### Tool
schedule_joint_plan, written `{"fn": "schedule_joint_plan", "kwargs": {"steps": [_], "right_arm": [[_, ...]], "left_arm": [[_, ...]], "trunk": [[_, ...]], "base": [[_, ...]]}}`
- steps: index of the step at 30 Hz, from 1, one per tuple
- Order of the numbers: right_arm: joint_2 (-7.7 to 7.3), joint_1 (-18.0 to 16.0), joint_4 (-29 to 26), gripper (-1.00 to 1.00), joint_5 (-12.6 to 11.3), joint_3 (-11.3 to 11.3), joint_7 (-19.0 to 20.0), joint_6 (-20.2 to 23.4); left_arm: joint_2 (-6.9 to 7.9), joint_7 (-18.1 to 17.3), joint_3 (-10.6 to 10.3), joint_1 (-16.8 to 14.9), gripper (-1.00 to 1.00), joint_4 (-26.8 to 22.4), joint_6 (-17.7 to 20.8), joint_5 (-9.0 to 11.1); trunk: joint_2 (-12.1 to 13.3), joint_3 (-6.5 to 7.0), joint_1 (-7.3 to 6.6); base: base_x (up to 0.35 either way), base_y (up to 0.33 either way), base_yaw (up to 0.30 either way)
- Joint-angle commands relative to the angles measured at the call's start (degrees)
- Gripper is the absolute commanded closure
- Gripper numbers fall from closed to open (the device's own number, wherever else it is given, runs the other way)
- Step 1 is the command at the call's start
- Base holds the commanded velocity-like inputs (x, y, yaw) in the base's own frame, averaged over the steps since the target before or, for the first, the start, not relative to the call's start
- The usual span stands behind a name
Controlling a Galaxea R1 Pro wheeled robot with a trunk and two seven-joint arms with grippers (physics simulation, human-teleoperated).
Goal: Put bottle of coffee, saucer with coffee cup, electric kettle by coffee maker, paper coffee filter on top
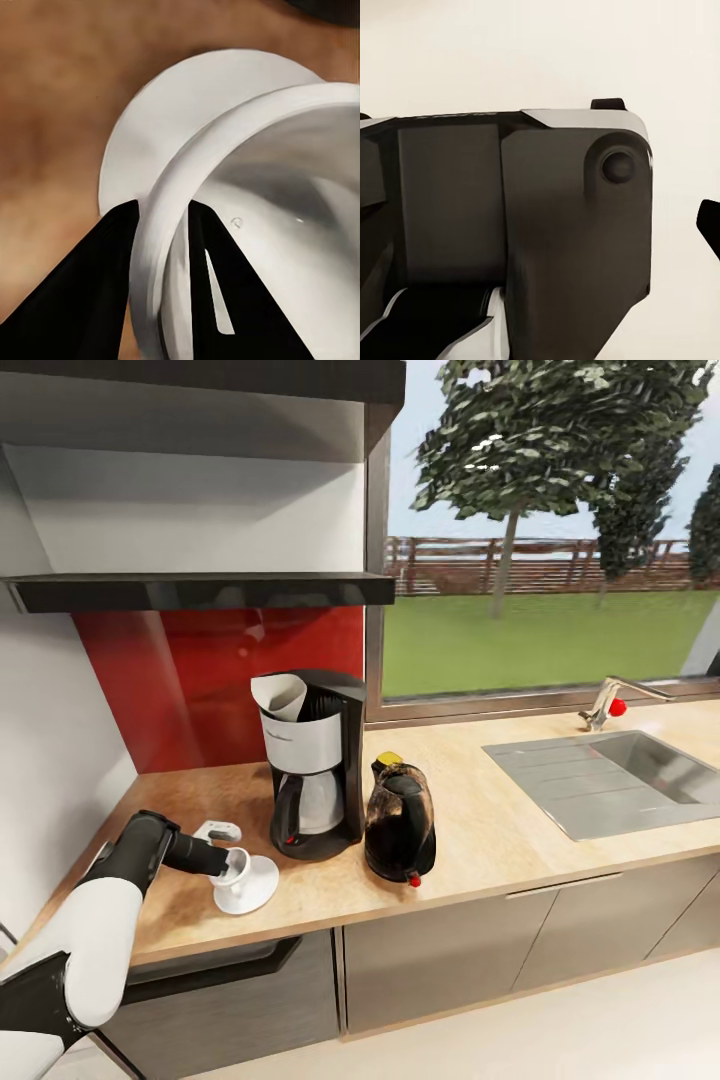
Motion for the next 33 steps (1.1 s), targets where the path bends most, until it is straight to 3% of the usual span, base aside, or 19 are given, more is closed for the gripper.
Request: {"fn": "schedule_joint_plan", "kwargs": {"steps": [1,31,32,33], "right_arm": [[0.01,0.0,0.0,-1.00,-0.5,0.5,-0.2,-0.1],[-0.01,0.0,0.0,-1.00,-0.6,0.5,-0.2,-0.1],[0.00,0.0,0.0,-1.00,-0.6,0.5,-0.2,-0.1],[-0.01,0.0,0.0,-1.00,-0.6,0.5,-0.2,-0.1]], "left_arm": [[-0.09,-0.4,0.3,-0.1,1.00,-0.1,0.3,-0.5],[-0.03,-0.5,0.1,0.0,1.00,0.0,0.3,-0.3],[-0.03,-0.5,0.1,0.0,-1.00,0.0,0.3,-0.3],[-0.03,-0.5,0.1,0.0,-1.00,0.0,0.3,-0.4]], "trunk": [[-0.1,-0.13,0.04],[-0.1,0.01,0.04],[-0.1,0.01,0.04],[-0.1,0.01,0.04]], "base": [[0.000,0.000,0.000],[0.000,0.000,-0.031],[0.000,0.000,0.000],[0.000,0.000,0.000]]}}
